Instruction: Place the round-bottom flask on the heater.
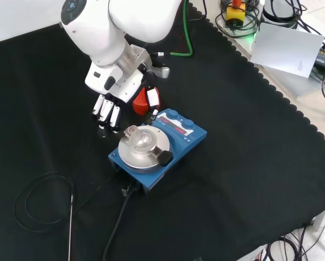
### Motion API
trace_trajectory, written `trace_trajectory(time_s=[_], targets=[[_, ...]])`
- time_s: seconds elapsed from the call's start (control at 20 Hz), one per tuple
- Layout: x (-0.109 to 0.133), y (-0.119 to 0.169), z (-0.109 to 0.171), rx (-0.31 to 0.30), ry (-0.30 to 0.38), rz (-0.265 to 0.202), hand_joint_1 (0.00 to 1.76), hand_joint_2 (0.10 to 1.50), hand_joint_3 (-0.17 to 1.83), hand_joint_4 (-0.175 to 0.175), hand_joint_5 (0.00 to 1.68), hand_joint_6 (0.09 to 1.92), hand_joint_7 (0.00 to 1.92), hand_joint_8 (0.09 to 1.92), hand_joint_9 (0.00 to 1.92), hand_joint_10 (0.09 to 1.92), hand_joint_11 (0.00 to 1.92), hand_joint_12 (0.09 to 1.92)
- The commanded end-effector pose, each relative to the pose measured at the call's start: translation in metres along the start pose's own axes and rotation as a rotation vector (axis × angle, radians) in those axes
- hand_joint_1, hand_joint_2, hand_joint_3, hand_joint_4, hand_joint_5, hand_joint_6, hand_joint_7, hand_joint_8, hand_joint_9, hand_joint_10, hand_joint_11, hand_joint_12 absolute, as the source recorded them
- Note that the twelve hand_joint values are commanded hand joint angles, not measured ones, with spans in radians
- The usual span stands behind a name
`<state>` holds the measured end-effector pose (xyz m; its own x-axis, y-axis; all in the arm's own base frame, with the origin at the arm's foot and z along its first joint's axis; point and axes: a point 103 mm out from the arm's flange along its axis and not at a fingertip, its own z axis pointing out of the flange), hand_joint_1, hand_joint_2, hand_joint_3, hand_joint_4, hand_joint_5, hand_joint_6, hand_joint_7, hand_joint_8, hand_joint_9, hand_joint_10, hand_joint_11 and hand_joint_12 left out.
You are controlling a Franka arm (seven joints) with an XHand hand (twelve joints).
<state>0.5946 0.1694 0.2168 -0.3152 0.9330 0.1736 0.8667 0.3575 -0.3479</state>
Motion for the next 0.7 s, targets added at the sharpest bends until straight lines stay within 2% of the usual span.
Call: trace_trajectory(time_s=[0.05,0.25,0.35,0.7], targets=[[-0.003,-0.009,-0.003,-0.004,0.003,0.018,0.91,0.61,0.68,-0.023,0.46,0.69,0.1,0.62,0.41,0.65,0.2,1.39],[-0.006,-0.021,-0.011,-0.027,0.012,0.025,0.9,0.61,0.67,-0.021,0.43,0.64,0.1,0.62,0.4,0.66,0.19,1.39],[-0.007,-0.031,-0.015,-0.038,0.018,0.032,0.89,0.61,0.66,-0.019,0.39,0.54,0.09,0.63,0.39,0.67,0.19,1.39],[-0.007,-0.08,-0.022,-0.078,0.021,0.073,0.88,0.61,0.65,-0.016,0.38,0.38,0.09,0.63,0.39,0.68,0.18,1.4]])
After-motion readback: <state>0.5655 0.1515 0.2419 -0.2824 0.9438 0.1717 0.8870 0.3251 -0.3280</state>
